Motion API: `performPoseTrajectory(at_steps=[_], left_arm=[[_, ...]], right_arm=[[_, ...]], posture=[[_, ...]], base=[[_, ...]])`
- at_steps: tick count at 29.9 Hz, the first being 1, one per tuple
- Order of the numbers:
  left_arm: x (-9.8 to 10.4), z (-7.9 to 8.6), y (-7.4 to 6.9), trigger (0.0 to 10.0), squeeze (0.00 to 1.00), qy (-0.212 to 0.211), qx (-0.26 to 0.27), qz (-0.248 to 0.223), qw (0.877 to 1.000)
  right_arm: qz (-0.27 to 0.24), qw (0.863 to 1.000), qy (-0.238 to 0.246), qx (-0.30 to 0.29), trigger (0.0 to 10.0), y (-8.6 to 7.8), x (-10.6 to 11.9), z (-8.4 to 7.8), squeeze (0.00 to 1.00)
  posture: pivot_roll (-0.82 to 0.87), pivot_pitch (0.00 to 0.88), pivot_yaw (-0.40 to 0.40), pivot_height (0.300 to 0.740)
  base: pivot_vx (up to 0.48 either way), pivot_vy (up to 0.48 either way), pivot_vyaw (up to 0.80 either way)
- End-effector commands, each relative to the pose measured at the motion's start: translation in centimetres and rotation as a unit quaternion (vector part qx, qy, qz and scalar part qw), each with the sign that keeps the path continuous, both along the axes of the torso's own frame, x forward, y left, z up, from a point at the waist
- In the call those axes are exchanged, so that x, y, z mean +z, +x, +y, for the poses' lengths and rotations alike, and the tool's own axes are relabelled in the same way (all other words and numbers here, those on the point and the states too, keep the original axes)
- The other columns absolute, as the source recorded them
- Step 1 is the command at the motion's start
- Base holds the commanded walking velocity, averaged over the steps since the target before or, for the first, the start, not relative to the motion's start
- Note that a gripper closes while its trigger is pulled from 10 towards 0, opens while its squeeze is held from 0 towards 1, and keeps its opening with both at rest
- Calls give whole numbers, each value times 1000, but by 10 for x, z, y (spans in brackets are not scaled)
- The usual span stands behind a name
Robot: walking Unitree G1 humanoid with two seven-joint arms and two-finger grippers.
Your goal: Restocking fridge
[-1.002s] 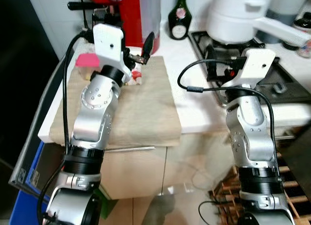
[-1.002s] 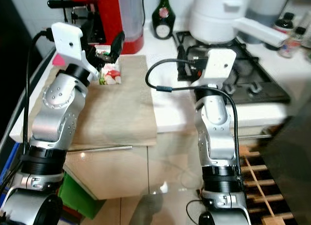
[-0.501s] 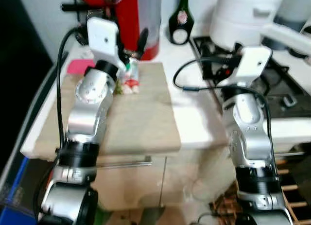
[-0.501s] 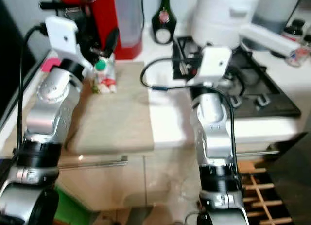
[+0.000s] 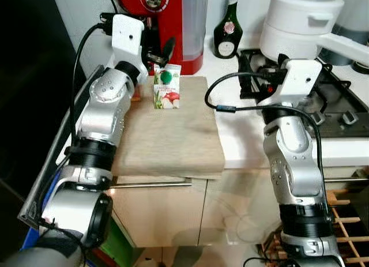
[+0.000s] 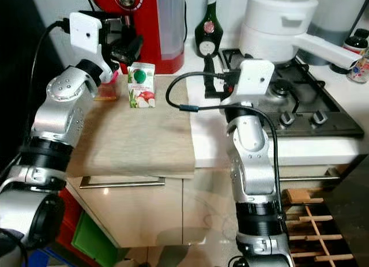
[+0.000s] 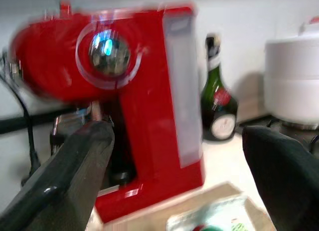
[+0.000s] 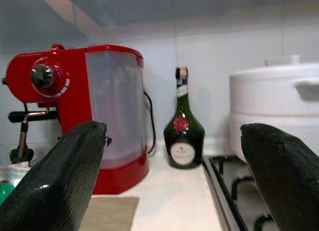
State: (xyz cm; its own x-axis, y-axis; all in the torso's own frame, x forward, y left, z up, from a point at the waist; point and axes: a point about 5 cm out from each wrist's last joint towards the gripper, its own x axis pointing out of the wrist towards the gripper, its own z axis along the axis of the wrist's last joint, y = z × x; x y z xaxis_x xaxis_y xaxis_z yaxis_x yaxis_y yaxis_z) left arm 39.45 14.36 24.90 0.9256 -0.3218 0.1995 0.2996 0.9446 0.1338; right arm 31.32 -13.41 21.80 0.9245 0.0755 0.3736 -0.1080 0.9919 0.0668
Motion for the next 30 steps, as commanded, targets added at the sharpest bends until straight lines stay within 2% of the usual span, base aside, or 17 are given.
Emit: performPoseTrajectory(at_steps=[1,2,6,9,15,19,22,25,30], left_arm=[[0,5,4,10000,0,-14,5,17,1000],[0,5,4,10000,0,-14,5,17,1000],[-6,1,4,10000,0,-66,-5,54,996],[-5,-4,4,10000,0,-86,-19,54,995],[-6,-3,1,10000,0,-87,-21,55,994],[-6,-3,-11,10000,0,-75,-20,39,996],[-13,-7,-22,10000,0,-58,-23,25,998],[-14,-8,-24,10000,0,-57,-23,22,998],[-24,-15,-37,10000,0,-47,-30,21,998]], right_arm=[[2,1000,-2,-7,10000,-5,1,-1,0],[2,1000,-2,-7,10000,-5,1,-1,0],[11,1000,-7,-20,10000,-11,-3,-8,0],[16,1000,-8,-22,10000,-14,-3,-9,0],[22,1000,-14,-18,10000,-16,-4,-8,0],[26,999,-15,-18,10000,-17,-4,-9,0],[29,999,-17,-18,10000,-17,-5,-9,0],[30,999,-17,-18,10000,-18,-5,-9,0],[36,999,-18,-19,10000,-18,-6,-10,0]], posture=[[-35,0,108,740],[-35,0,108,740],[-59,0,109,740],[-59,0,103,740],[-60,0,95,740],[-61,0,93,740],[-61,0,91,740],[-61,0,90,740],[-62,0,89,740]], base=[[0,0,0],[0,0,0],[0,0,0],[0,0,0],[0,0,0],[0,0,0],[0,0,0],[0,0,0],[0,0,0]])
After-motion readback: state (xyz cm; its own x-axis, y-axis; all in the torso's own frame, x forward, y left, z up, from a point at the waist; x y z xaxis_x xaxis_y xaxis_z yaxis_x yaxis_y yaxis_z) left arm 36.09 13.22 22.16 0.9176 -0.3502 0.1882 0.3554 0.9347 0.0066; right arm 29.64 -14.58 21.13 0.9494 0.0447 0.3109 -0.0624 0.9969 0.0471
